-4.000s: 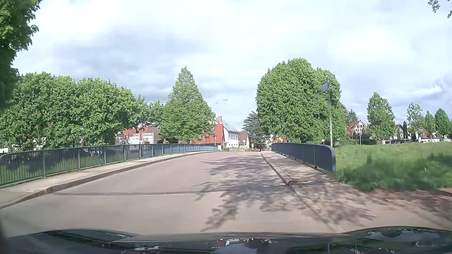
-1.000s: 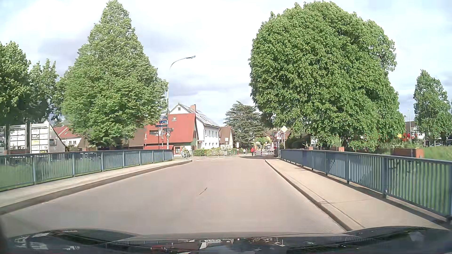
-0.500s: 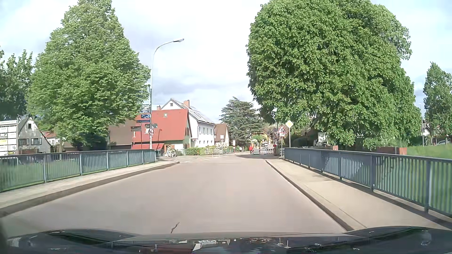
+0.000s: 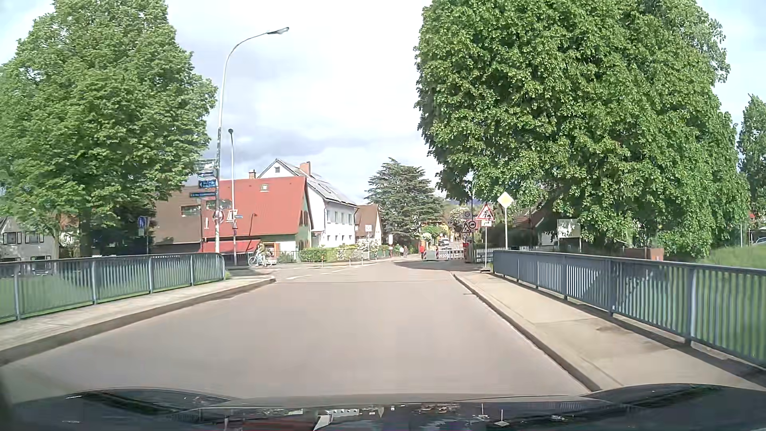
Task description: Follow the waypoints while adhering to traffic rules and regulations
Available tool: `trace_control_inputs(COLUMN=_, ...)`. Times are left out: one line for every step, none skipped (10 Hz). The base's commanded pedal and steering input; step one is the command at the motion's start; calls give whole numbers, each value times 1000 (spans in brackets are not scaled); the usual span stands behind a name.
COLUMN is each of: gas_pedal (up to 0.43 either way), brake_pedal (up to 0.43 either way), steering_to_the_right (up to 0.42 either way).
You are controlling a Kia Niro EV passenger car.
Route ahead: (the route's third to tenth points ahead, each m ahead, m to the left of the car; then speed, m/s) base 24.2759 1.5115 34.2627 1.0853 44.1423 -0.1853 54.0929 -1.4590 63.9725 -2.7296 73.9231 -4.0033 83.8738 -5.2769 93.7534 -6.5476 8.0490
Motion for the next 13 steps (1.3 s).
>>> trace_control_inputs(gas_pedal=20, brake_pedal=0, steering_to_the_right=10)
trace_control_inputs(gas_pedal=20, brake_pedal=0, steering_to_the_right=10)
trace_control_inputs(gas_pedal=20, brake_pedal=0, steering_to_the_right=10)
trace_control_inputs(gas_pedal=8, brake_pedal=0, steering_to_the_right=8)
trace_control_inputs(gas_pedal=0, brake_pedal=0, steering_to_the_right=6)
trace_control_inputs(gas_pedal=0, brake_pedal=0, steering_to_the_right=6)
trace_control_inputs(gas_pedal=0, brake_pedal=0, steering_to_the_right=8)
trace_control_inputs(gas_pedal=0, brake_pedal=0, steering_to_the_right=9)
trace_control_inputs(gas_pedal=0, brake_pedal=0, steering_to_the_right=9)
trace_control_inputs(gas_pedal=0, brake_pedal=0, steering_to_the_right=9)
trace_control_inputs(gas_pedal=0, brake_pedal=0, steering_to_the_right=10)
trace_control_inputs(gas_pedal=0, brake_pedal=0, steering_to_the_right=10)
trace_control_inputs(gas_pedal=0, brake_pedal=0, steering_to_the_right=11)
